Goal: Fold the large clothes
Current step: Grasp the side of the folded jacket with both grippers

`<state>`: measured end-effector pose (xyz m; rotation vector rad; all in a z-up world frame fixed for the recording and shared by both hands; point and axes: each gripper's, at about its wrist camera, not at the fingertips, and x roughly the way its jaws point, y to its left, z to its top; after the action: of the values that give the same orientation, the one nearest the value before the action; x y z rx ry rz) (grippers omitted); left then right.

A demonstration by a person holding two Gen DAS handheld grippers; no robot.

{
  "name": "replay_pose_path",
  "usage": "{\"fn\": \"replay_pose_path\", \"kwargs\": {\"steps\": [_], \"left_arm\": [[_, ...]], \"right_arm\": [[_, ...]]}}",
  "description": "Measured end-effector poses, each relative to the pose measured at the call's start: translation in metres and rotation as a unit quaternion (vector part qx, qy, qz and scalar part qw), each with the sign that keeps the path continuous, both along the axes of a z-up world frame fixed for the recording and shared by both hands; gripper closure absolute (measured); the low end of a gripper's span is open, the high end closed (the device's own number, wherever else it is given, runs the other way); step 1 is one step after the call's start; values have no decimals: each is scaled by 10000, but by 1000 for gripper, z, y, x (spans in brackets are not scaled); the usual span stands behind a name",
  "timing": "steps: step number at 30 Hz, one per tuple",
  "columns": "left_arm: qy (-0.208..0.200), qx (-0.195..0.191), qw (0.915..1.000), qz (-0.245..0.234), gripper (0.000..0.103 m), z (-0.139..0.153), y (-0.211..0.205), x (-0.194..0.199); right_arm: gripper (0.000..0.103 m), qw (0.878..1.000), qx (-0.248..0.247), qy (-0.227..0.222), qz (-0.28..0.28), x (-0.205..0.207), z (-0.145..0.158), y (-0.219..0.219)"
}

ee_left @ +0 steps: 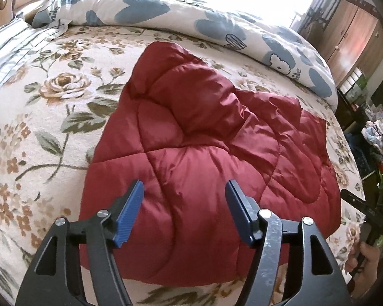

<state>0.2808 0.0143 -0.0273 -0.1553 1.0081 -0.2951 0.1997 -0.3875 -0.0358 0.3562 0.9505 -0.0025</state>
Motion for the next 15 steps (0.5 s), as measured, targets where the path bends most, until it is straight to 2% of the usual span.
{"fn": "replay_pose_path", "kwargs": {"steps": [2,4,6,9,15], "left_arm": [[-69,-46,9999,77,33,3,9,-2],[-191,-25,9996,219,24,4,19,-3],[-219,-91,9989,406,20,2,36,0],[-38,-321,9977,591,20,-7,57,11],[480,-1118,9900,712,20,-36,81,33]], "right_arm": [[18,10000,-1,-6,-47,-1,0,-6],[17,10000,-10,-28,-85,-3,-1,-11],[13,9999,38,-62,-125,-3,-4,-19],[12,9995,168,-23,-266,-1,-13,-35],[12,9933,966,93,-623,10,-38,-65]]}}
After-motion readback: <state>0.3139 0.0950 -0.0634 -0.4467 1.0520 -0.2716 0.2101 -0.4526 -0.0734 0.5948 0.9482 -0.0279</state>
